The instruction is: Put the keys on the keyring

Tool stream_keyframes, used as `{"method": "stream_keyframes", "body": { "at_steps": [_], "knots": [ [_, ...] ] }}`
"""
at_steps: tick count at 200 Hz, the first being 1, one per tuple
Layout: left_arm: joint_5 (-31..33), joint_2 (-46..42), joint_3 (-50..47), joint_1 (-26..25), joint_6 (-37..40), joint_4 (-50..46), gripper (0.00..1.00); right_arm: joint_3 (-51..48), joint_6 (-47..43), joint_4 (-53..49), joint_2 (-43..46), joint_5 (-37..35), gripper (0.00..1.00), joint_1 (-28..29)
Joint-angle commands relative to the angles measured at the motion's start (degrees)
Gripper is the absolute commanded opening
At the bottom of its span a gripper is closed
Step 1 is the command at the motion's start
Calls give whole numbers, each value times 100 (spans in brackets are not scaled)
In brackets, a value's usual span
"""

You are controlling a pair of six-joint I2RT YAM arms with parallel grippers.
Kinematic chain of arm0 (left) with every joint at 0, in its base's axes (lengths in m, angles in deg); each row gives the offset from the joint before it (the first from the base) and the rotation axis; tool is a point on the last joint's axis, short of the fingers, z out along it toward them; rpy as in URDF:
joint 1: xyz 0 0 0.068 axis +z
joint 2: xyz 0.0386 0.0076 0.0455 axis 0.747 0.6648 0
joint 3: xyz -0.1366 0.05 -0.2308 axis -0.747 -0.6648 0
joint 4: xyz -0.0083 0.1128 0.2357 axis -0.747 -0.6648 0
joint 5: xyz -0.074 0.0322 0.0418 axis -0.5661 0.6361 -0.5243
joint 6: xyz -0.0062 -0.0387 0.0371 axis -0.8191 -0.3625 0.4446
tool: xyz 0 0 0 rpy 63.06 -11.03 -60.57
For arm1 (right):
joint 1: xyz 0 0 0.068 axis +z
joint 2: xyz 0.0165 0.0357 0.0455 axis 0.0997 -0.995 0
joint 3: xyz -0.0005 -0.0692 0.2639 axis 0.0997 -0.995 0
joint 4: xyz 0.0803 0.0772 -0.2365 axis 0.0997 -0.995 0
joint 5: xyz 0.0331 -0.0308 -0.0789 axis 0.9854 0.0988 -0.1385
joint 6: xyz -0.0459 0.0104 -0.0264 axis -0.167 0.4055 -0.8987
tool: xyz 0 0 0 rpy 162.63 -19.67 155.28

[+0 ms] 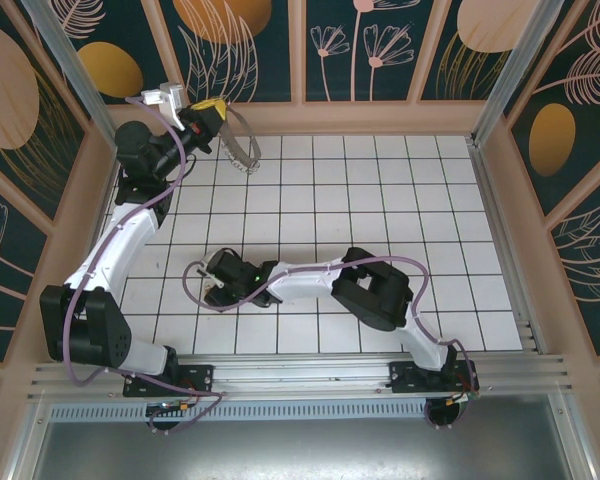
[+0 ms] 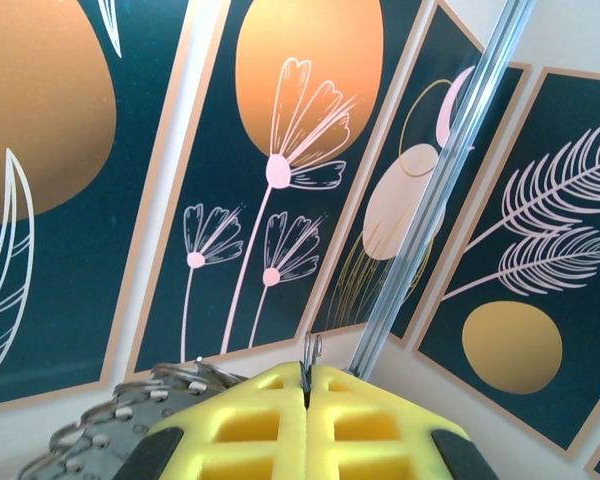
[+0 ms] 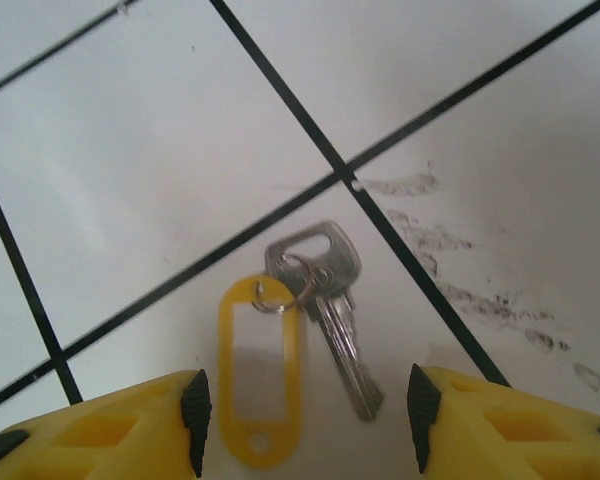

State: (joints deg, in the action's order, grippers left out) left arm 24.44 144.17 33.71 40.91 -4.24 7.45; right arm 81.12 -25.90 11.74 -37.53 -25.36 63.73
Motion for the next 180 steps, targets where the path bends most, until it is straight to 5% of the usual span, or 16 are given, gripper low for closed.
{"method": "stream_keyframes", "body": {
  "at_steps": [1,69,125,180],
  "knots": [
    [-107,45,231,41,-75,368,0,353,-99,63,-271,195,56,1],
    [-132,92,231,39,-101,405,0,528,-133,-54,-643,-10,51,-4],
    [-187,120,238,39,-161,447,0,-75,12,111,-317,-531,19,-62],
    [-410,98,258,39,-232,416,0,-1278,207,433,524,-772,8,-380]
  ]
}}
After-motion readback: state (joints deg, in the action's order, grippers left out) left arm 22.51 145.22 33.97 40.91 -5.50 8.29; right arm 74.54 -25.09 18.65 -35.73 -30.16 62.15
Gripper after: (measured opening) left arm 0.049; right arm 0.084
